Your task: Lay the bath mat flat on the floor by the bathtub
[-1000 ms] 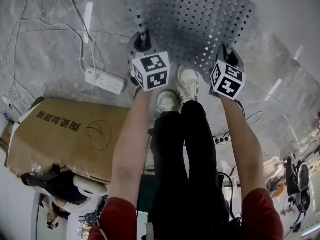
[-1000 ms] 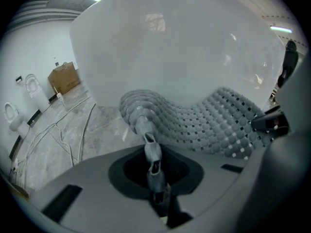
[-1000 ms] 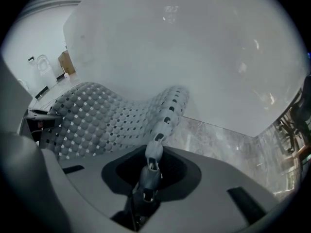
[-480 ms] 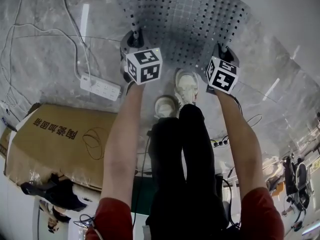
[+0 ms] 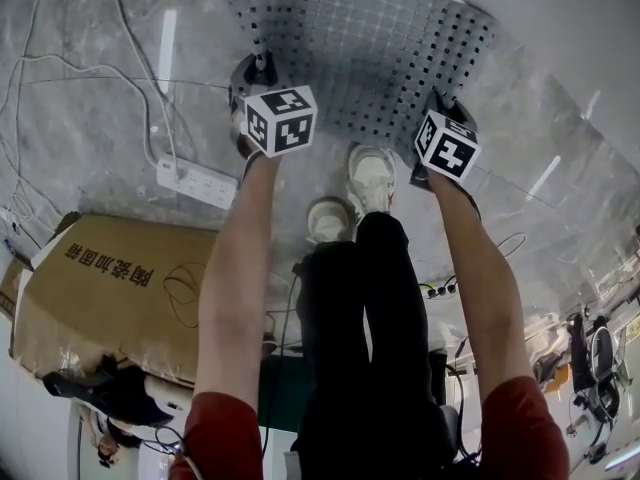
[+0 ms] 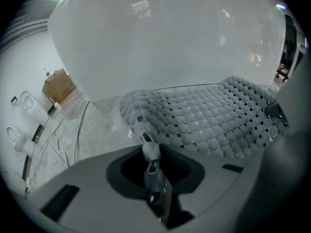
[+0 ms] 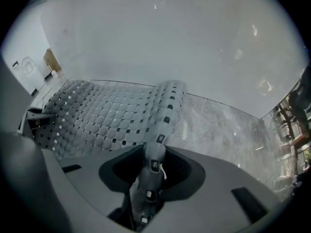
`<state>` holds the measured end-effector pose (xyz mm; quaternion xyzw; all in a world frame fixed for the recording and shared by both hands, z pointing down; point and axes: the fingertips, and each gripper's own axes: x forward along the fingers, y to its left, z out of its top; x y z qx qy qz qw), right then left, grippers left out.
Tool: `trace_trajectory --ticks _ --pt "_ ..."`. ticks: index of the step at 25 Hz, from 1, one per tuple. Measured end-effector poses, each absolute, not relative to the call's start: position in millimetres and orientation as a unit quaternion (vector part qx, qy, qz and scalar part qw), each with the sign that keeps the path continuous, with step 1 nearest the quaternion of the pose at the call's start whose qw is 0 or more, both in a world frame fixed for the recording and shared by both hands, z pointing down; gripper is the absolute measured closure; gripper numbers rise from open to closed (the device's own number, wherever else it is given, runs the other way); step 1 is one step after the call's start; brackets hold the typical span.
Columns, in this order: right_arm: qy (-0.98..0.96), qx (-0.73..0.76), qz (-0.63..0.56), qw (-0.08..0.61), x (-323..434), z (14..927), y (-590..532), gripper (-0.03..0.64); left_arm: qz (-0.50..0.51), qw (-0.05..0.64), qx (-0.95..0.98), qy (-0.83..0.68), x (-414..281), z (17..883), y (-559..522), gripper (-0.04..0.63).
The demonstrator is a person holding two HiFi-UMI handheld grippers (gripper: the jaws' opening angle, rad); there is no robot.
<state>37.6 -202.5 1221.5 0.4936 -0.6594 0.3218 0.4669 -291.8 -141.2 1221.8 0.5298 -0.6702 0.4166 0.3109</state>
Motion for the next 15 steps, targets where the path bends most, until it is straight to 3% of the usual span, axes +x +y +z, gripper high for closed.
trace_trajectory --ticks 9,15 --pt "-0.648 0.503 0.334 0.464 50.6 1234.6 -202.8 0.428 0.414 0.349 0.496 -0.679 -313.9 1238.1 -137.2 0.410" --pt "-0.651 0.506 0.312 0.471 62.6 1236.8 -206.7 0.323 0.407 0.344 0.487 -0.691 -317.9 1234.5 -132.7 0.350"
